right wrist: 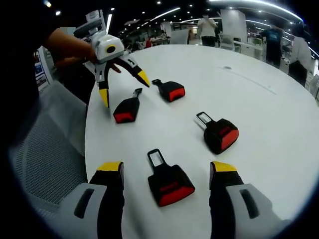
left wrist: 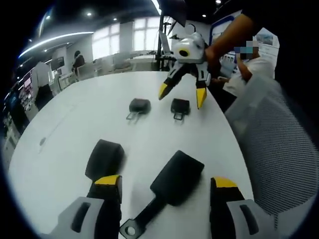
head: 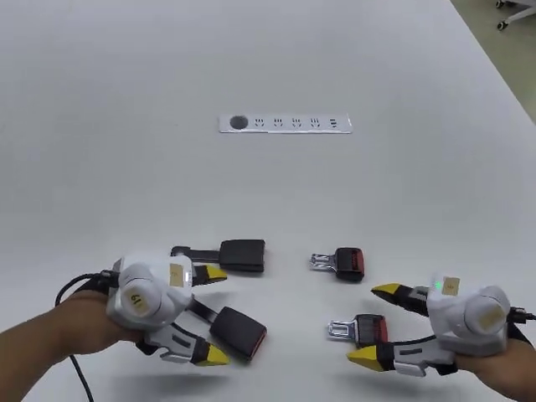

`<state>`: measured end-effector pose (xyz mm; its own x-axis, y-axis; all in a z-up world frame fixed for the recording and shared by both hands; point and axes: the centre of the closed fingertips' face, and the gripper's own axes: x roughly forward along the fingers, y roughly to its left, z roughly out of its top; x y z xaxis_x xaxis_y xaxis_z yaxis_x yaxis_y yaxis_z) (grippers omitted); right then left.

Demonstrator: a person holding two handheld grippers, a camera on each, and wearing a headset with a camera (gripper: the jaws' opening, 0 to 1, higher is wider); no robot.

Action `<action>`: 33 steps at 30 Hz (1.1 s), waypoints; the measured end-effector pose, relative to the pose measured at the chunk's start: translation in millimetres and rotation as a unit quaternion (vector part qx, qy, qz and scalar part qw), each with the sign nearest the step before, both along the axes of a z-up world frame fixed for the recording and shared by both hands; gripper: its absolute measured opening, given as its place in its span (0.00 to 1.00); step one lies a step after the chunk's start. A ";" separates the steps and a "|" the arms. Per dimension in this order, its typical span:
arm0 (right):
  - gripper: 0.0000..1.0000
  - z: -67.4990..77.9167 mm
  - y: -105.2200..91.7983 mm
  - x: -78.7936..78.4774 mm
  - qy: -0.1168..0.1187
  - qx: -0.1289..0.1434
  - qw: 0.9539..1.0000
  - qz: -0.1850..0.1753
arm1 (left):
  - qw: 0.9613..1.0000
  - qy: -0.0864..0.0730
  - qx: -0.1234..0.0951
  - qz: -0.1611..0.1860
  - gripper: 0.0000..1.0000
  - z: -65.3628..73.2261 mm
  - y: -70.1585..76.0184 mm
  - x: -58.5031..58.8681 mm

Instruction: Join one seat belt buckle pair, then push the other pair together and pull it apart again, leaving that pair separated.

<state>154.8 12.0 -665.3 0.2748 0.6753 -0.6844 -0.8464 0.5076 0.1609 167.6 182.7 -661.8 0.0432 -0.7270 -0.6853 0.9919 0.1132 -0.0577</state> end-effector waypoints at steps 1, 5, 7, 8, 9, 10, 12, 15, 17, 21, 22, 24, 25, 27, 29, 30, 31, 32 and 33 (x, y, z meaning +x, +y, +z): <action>0.69 -1.5 -0.4 -0.9 0.002 -0.002 1.000 0.003 | 1.000 0.001 0.001 -0.003 0.72 -1.5 -0.9 0.1; 0.64 -7.1 -3.6 -4.8 0.011 -0.014 1.000 0.019 | 1.000 0.003 0.011 -0.026 0.70 -10.3 -4.7 -2.1; 0.64 -6.7 -2.5 -7.3 0.014 -0.014 0.999 0.025 | 0.999 0.005 0.021 -0.036 0.67 -15.2 -5.0 -3.0; 0.64 -7.5 -3.0 -8.0 0.015 -0.015 0.999 0.028 | 0.999 0.004 0.021 -0.039 0.67 -16.1 -5.8 -3.4; 0.64 -9.6 -4.1 -9.6 0.016 -0.019 0.999 0.034 | 0.999 0.005 0.022 -0.047 0.66 -17.8 -6.5 -4.9; 0.63 -11.3 -4.9 -11.3 0.018 -0.023 0.999 0.041 | 0.998 0.005 0.024 -0.052 0.65 -19.1 -6.4 -5.9; 0.60 -16.3 -7.4 -15.6 0.021 -0.034 0.998 0.057 | 0.997 0.002 0.036 -0.064 0.63 -24.4 -4.0 -7.9; 0.59 -15.5 -8.0 -17.3 0.014 -0.041 0.996 0.075 | 0.995 -0.002 0.052 -0.083 0.58 -31.6 -0.4 -13.6; 0.58 -14.1 -9.6 -16.1 0.014 -0.042 0.996 0.076 | 0.995 -0.006 0.046 -0.084 0.56 -32.0 -0.8 -12.4; 0.52 -14.7 -14.4 -15.6 0.001 -0.055 0.994 0.097 | 0.995 -0.013 0.050 -0.081 0.53 -32.1 -1.0 -8.9; 0.50 -15.2 -17.0 -17.4 0.004 -0.057 0.994 0.098 | 0.995 -0.015 0.050 -0.082 0.52 -32.1 -0.8 -8.7; 0.48 -15.5 -18.8 -14.7 0.003 -0.056 0.994 0.095 | 0.995 -0.013 0.048 -0.083 0.49 -32.2 -0.7 -10.8; 0.48 -14.7 -20.1 -13.7 0.005 -0.053 0.995 0.090 | 0.996 -0.014 0.045 -0.082 0.47 -31.6 -0.5 -12.3; 0.45 -15.1 -19.6 -12.0 0.002 -0.055 0.995 0.087 | 0.997 -0.014 0.036 -0.068 0.46 -32.0 -1.0 -11.1; 0.43 -16.1 -20.3 -10.0 -0.002 -0.058 0.995 0.085 | 0.998 -0.013 0.030 -0.055 0.45 -32.0 -0.8 -9.7; 0.41 -17.0 -21.6 -8.1 -0.007 -0.060 0.995 0.084 | 0.999 -0.011 0.029 -0.040 0.44 -31.7 -0.6 -8.4; 0.39 -17.3 -21.9 -7.3 -0.007 -0.061 0.995 0.084 | 0.999 -0.012 0.025 -0.032 0.43 -30.8 -2.0 -6.8; 0.36 -16.7 -22.4 -5.8 -0.010 -0.060 0.994 0.086 | 0.999 -0.010 0.029 -0.030 0.42 -31.2 -0.9 -6.6; 0.36 -17.3 -23.1 -6.3 -0.007 -0.061 0.994 0.085 | 0.999 -0.011 0.029 -0.021 0.41 -30.8 -1.0 -5.0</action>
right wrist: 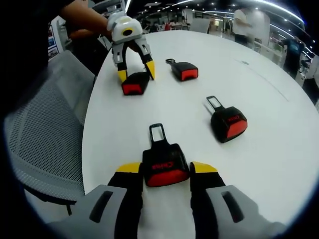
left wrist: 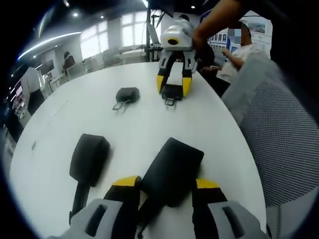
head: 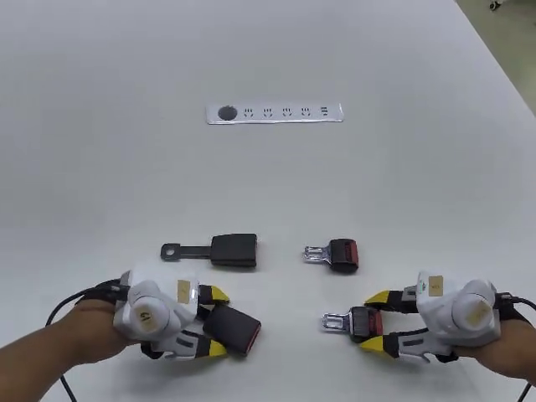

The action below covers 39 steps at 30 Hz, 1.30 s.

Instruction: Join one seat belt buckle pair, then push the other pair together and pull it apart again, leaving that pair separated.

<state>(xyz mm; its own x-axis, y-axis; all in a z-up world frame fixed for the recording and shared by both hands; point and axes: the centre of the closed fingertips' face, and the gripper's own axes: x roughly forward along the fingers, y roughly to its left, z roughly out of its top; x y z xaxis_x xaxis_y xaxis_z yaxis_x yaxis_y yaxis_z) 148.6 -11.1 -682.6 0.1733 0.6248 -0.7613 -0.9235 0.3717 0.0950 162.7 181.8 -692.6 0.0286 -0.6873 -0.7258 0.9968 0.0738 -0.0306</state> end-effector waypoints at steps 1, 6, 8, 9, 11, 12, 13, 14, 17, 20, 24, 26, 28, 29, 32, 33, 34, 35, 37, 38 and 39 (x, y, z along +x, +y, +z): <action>0.36 -0.3 1.2 0.7 0.000 0.001 1.000 0.001 | 1.000 0.000 0.000 0.002 0.40 -0.2 0.1 0.4; 0.36 -0.3 2.9 1.2 0.001 -0.001 1.000 0.002 | 0.999 -0.001 -0.006 0.037 0.33 5.4 3.7 1.8; 0.35 -0.2 3.3 1.7 0.004 -0.002 1.000 0.000 | 0.999 -0.001 -0.005 0.039 0.33 6.9 3.5 0.9; 0.35 -0.2 3.6 1.6 0.006 -0.003 1.000 0.001 | 0.999 -0.001 -0.004 0.039 0.33 8.2 3.2 0.4; 0.35 -0.9 3.6 1.2 0.005 -0.009 1.000 0.008 | 0.999 -0.001 -0.002 0.037 0.33 9.3 3.5 -0.4; 0.35 -1.4 3.6 1.2 0.006 -0.010 1.000 0.009 | 0.999 0.000 -0.001 0.037 0.33 8.4 4.1 0.1; 0.35 -1.6 3.6 1.2 0.006 -0.011 1.000 0.009 | 0.999 -0.001 0.000 0.036 0.33 8.7 4.7 -0.3; 0.35 -1.5 4.4 0.9 0.006 -0.013 1.000 0.011 | 0.999 0.000 0.000 0.035 0.33 9.1 4.5 -0.2; 0.35 -1.0 6.8 0.4 0.006 -0.012 1.000 0.012 | 0.999 0.000 0.000 0.035 0.33 9.3 5.6 -0.5; 0.35 -1.8 11.6 0.8 0.005 -0.010 1.000 0.012 | 0.999 0.000 0.000 0.035 0.33 9.4 5.5 -0.6; 0.35 -2.4 27.6 2.5 0.001 0.000 1.000 0.016 | 0.999 0.001 0.001 0.036 0.33 8.8 6.0 0.0; 0.35 -2.1 34.7 4.1 -0.002 0.005 1.000 0.016 | 0.999 0.001 0.001 0.037 0.33 7.6 6.5 0.7; 0.35 -3.0 40.4 4.9 -0.003 0.010 1.000 0.017 | 0.999 0.001 0.002 0.036 0.33 7.3 6.4 0.9; 0.35 -3.4 41.1 4.9 -0.003 0.010 1.000 0.017 | 0.999 0.001 0.003 0.036 0.33 7.0 6.3 1.1; 0.35 -4.7 47.1 5.6 -0.006 0.014 1.000 0.020 | 0.999 0.001 0.003 0.038 0.33 5.5 6.9 1.7; 0.35 -4.7 49.3 5.2 -0.006 0.017 1.000 0.021 | 0.999 0.001 0.003 0.039 0.33 4.9 7.0 1.9; 0.35 -4.6 51.5 5.5 -0.007 0.018 1.000 0.022 | 0.999 0.001 0.004 0.038 0.33 4.8 7.0 2.0; 0.35 -4.6 53.2 5.2 -0.007 0.019 1.000 0.023 | 0.999 0.000 0.006 0.038 0.33 4.1 7.1 2.2; 0.35 -3.7 58.4 4.3 -0.008 0.021 0.999 0.026 | 0.999 0.001 0.008 0.038 0.33 3.8 6.9 2.2; 0.35 -5.3 60.3 4.4 -0.007 0.023 0.999 0.029 | 0.999 0.001 0.007 0.039 0.33 3.7 7.2 2.1; 0.35 -5.8 61.2 4.8 -0.008 0.023 0.999 0.031 | 0.999 0.001 0.007 0.038 0.33 3.7 6.9 2.0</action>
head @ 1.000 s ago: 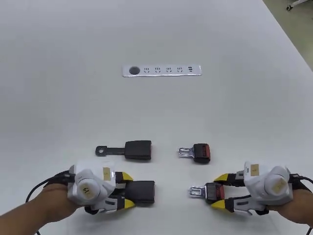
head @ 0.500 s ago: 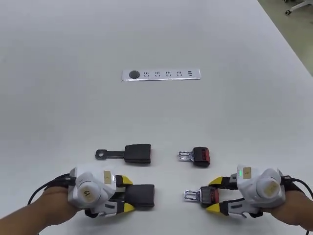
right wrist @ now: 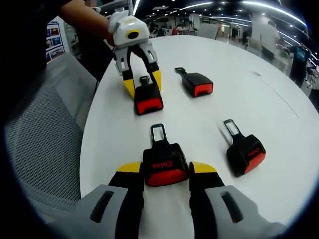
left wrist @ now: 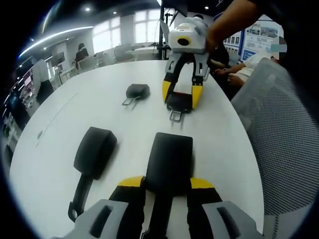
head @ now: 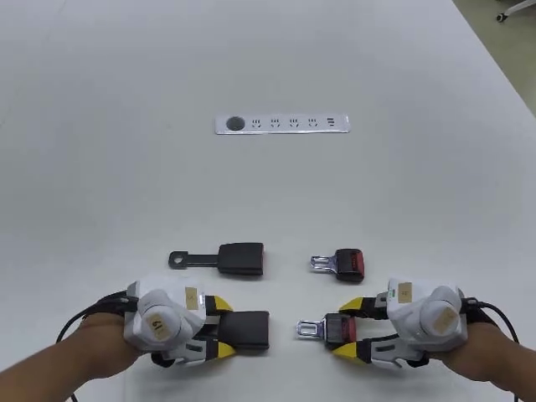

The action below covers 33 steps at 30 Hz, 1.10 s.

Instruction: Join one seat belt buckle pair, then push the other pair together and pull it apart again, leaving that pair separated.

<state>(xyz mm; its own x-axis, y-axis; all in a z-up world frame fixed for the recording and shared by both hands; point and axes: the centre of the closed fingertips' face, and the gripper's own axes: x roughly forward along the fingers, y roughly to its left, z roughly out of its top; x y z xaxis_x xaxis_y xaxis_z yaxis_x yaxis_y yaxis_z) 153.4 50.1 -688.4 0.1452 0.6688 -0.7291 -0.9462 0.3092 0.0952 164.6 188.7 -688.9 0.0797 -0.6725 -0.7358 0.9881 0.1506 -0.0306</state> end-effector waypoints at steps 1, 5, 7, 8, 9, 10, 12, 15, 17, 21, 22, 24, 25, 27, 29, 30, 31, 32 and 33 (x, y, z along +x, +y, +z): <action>0.35 -0.4 1.2 0.7 0.000 0.001 1.000 0.001 | 1.000 0.000 0.000 0.000 0.33 0.0 -0.1 -0.1; 0.35 -2.1 6.7 2.2 -0.002 0.005 1.000 0.003 | 1.000 0.000 0.004 -0.002 0.33 -0.1 -0.6 -0.7; 0.35 -1.6 10.2 2.3 -0.003 0.007 1.000 0.004 | 1.000 0.000 0.005 -0.003 0.33 -0.8 -0.6 -0.8; 0.35 -1.7 12.6 1.9 -0.003 0.008 1.000 0.005 | 1.000 0.000 0.005 -0.003 0.33 -1.4 -0.5 -0.7; 0.35 -2.0 13.9 1.9 -0.004 0.009 1.000 0.005 | 1.000 0.000 0.006 -0.004 0.33 -2.0 -0.3 -0.6; 0.35 -2.2 15.1 1.6 -0.005 0.009 1.000 0.007 | 1.000 0.000 0.007 -0.005 0.33 -1.8 -0.7 -0.8; 0.35 -1.6 17.7 1.3 -0.005 0.009 1.000 0.010 | 1.000 0.000 0.009 -0.005 0.33 -1.8 -1.1 -1.3; 0.35 -0.8 22.1 0.9 -0.006 0.011 1.000 0.012 | 1.000 0.000 0.012 -0.005 0.33 -2.4 -1.4 -1.7; 0.35 -0.6 24.6 0.9 -0.006 0.013 1.000 0.012 | 1.000 0.000 0.016 -0.008 0.33 -2.6 -1.9 -1.8; 0.35 0.5 33.5 0.4 -0.007 0.015 1.000 0.015 | 1.000 0.000 0.018 -0.010 0.33 -2.7 -2.8 -2.0; 0.35 1.1 35.8 -0.5 -0.006 0.016 1.000 0.016 | 1.000 0.000 0.019 -0.011 0.33 -2.9 -3.0 -2.0; 0.35 1.9 39.9 -0.9 -0.007 0.016 1.000 0.020 | 1.000 0.000 0.021 -0.012 0.33 -3.2 -3.2 -2.0; 0.35 2.2 40.4 -0.1 -0.007 0.017 1.000 0.021 | 1.000 0.000 0.020 -0.013 0.33 -3.3 -3.2 -2.1; 0.35 2.8 42.9 -0.1 -0.007 0.018 1.000 0.021 | 1.000 -0.001 0.020 -0.014 0.33 -3.5 -3.2 -2.5; 0.35 3.3 48.1 -0.9 -0.007 0.015 0.999 0.027 | 1.000 0.000 0.021 -0.015 0.33 -3.0 -3.3 -3.2; 0.35 3.7 51.0 -1.3 -0.006 0.013 0.999 0.031 | 1.000 0.000 0.022 -0.015 0.33 -2.8 -3.4 -3.4; 0.35 3.6 52.6 -0.5 -0.006 0.013 0.999 0.031 | 1.000 0.000 0.022 -0.016 0.33 -2.7 -3.4 -3.6; 0.35 4.1 54.9 -0.2 -0.006 0.013 0.999 0.033 | 1.000 0.000 0.022 -0.016 0.33 -3.2 -3.4 -3.7; 0.35 3.4 51.8 0.3 -0.007 0.010 0.999 0.038 | 1.000 0.000 0.022 -0.017 0.33 -3.3 -3.3 -3.6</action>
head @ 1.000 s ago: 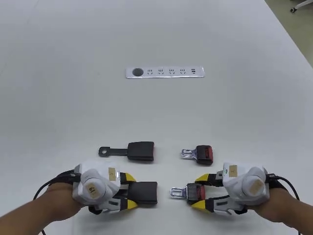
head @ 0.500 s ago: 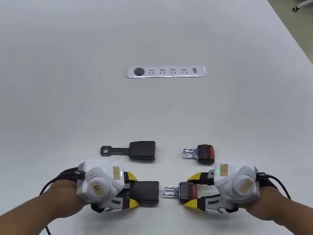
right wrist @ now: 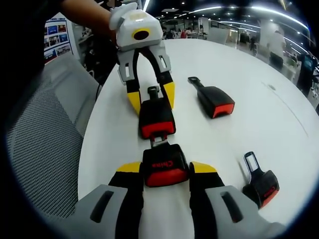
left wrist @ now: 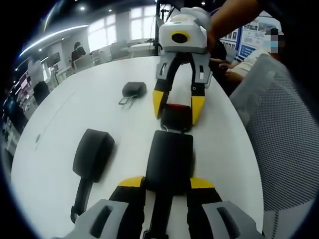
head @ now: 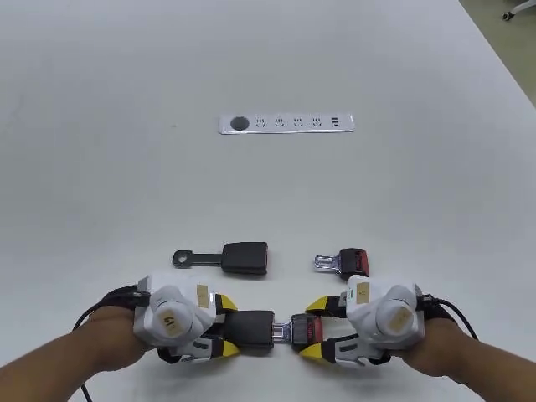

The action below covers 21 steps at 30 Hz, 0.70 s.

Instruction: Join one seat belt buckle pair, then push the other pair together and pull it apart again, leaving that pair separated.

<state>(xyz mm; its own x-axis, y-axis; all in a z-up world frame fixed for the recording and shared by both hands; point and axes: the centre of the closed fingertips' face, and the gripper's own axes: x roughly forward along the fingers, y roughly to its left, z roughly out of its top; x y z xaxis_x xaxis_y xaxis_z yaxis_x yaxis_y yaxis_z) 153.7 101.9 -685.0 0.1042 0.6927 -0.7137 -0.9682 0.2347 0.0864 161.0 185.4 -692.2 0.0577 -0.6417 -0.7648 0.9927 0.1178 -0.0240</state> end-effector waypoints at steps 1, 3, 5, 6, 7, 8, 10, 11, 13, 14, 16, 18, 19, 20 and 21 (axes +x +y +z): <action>0.35 0.5 -1.4 0.4 0.002 0.002 1.000 -0.002 | 1.000 0.000 0.000 0.001 0.33 0.5 -0.4 -0.2; 0.35 0.8 -1.2 0.6 0.003 0.002 1.000 -0.005 | 1.000 0.001 -0.001 0.002 0.33 0.4 -0.5 0.1; 0.35 0.9 -1.3 1.0 0.003 0.002 1.000 -0.008 | 1.000 0.002 -0.005 0.008 0.33 0.7 -0.6 0.3; 0.35 1.8 -0.5 0.8 0.004 0.001 1.000 -0.009 | 1.000 0.001 -0.007 0.008 0.33 0.7 -0.7 0.2; 0.35 2.2 -0.5 1.0 0.004 0.001 1.000 -0.010 | 1.000 0.002 -0.007 0.008 0.33 0.2 -0.4 0.5; 0.35 0.4 -1.0 1.4 0.004 0.001 1.000 -0.011 | 1.000 0.001 -0.007 0.007 0.32 0.1 -0.7 0.4; 0.34 0.7 -0.5 2.0 0.005 0.004 1.000 -0.016 | 1.000 0.000 -0.004 0.003 0.32 -0.2 -0.7 0.7; 0.34 0.9 0.0 2.2 0.004 0.005 1.000 -0.017 | 1.000 0.001 -0.005 0.003 0.32 -0.6 -0.5 1.0; 0.34 1.1 0.3 2.9 0.004 0.004 1.000 -0.020 | 1.000 0.001 -0.006 0.001 0.32 -1.1 -0.4 1.3; 0.34 1.5 0.5 2.7 0.005 0.004 1.000 -0.022 | 1.000 0.000 -0.005 -0.001 0.32 -1.3 -0.4 1.3; 0.34 0.5 0.8 3.2 0.005 0.005 1.000 -0.021 | 1.000 0.000 -0.006 -0.001 0.32 -1.8 -0.3 1.4; 0.34 -2.1 1.0 4.7 0.006 0.005 1.000 -0.021 | 1.000 0.000 -0.005 -0.001 0.32 -1.6 -0.4 1.3; 0.34 -2.7 1.6 5.8 0.007 0.006 1.000 -0.022 | 1.000 0.000 -0.005 -0.001 0.32 -0.7 -1.0 0.9; 0.34 -3.5 1.9 5.4 0.007 0.006 1.000 -0.023 | 1.000 0.000 -0.004 -0.001 0.32 -0.6 -1.1 0.9; 0.34 -3.7 2.8 5.9 0.007 0.007 1.000 -0.024 | 1.000 0.000 -0.004 -0.002 0.32 -0.5 -1.2 0.9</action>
<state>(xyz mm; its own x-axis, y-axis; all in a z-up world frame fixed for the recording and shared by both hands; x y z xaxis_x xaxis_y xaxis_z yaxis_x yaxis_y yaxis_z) 159.6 104.6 -688.7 0.1267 0.6975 -0.7053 -0.9546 0.2790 0.1045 161.9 184.1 -692.7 0.0560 -0.6482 -0.7594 0.9932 0.1141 -0.0242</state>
